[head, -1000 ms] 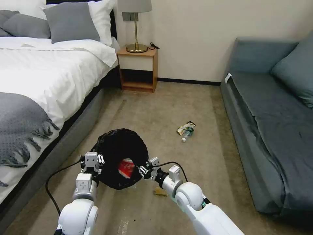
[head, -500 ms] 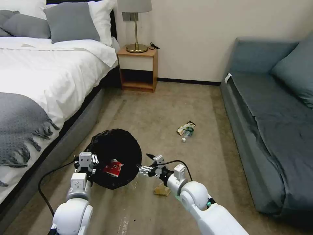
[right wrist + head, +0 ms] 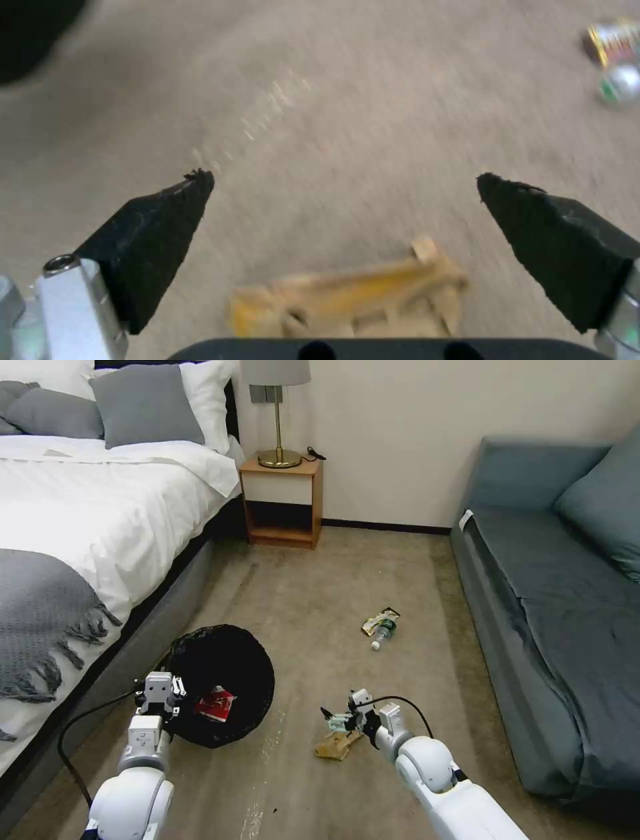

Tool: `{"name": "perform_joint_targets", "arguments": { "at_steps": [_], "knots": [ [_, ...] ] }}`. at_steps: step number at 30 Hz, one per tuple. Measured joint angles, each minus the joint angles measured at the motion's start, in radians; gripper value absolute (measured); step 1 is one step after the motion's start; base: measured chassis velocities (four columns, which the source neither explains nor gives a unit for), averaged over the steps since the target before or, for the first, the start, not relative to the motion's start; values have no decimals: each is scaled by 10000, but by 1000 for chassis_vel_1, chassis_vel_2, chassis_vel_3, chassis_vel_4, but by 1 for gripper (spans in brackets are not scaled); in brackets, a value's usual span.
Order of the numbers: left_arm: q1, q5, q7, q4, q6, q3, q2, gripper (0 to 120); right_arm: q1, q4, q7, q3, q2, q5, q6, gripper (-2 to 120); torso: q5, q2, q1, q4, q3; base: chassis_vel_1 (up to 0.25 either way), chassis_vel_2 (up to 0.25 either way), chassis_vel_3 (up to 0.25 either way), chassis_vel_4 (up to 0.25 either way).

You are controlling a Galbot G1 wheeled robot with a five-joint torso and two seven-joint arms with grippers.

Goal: Pick up the trash bin, then pick up the garbage on the floor and place it into the trash bin.

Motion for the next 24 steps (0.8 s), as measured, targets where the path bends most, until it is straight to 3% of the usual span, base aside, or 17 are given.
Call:
{"name": "perform_joint_targets", "arguments": {
  "at_steps": [11, 24],
  "knots": [
    [-15, -101, -30, 354, -93, -246, 134, 4, 95, -829, 1267, 87, 552, 237, -1060, 100, 0, 0, 0, 1, 0, 0, 0, 0, 0],
    [110, -255, -58, 230, -93, -542, 385, 4, 399, -1575, 1530, 41, 991, 487, -999, 100, -1, 0, 0, 1, 0, 0, 0, 0, 0]
  ]
}}
